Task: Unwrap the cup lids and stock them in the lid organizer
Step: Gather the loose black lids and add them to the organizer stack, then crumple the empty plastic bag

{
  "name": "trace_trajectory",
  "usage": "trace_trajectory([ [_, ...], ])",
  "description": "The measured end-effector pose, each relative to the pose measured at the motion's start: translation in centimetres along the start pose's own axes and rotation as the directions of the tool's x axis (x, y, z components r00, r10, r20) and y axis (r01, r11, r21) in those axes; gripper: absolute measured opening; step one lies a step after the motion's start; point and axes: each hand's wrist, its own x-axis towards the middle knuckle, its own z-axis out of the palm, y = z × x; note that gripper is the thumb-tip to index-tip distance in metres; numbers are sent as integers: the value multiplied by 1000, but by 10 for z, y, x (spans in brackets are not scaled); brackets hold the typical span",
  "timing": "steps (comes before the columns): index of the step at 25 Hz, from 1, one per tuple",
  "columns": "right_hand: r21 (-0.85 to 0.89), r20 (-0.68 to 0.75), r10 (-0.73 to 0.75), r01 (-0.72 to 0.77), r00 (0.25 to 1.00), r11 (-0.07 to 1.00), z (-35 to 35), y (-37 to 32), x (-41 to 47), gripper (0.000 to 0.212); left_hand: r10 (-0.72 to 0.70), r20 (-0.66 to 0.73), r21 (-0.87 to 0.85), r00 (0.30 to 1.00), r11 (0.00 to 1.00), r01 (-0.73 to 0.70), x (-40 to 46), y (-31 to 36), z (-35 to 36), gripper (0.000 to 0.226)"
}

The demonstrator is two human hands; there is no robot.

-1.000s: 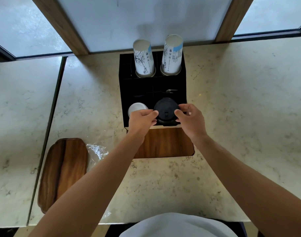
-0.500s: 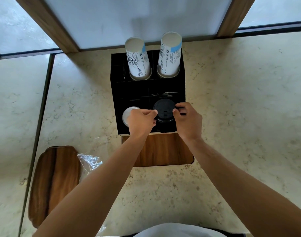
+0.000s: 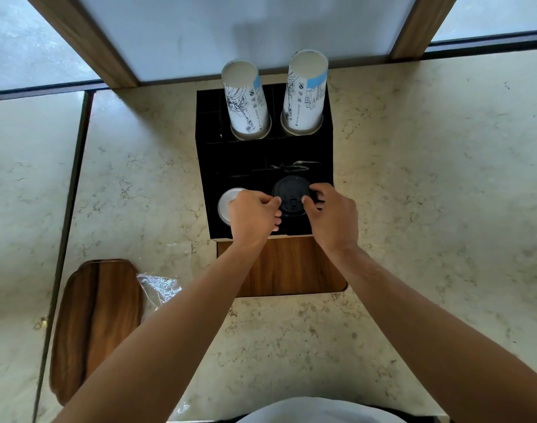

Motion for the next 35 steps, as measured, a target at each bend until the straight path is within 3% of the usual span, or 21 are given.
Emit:
trace_trajectory([
  [11,78,60,61,-66,996,995,-6,2,-16,52,5,-39,-41,999,999,-7,-14,-2,-9,16],
  [17,67,30,49,-51,998,996,-13,10,-56,21,74,-110,33,991,997,-71,-50,-19,-32,28],
  [22,23,200,-2,-3,980,1000,7,0,-97,14,32,-163,27,986,999,-28,-88,-54,-66,26],
  [27,40,429,-38,23,902,999,46,-29,-141,10,-50,-285,-44,957,998,39,-118,-105,-114,30],
  [32,5,631,15,-23,776,1000,90,-53,-179,16,-191,-466,-117,864,981,154,-145,-158,-162,45],
  [35,-40,718,60,-45,693,998,116,-66,-197,18,-288,-481,-65,828,954,294,-163,-193,-182,32],
])
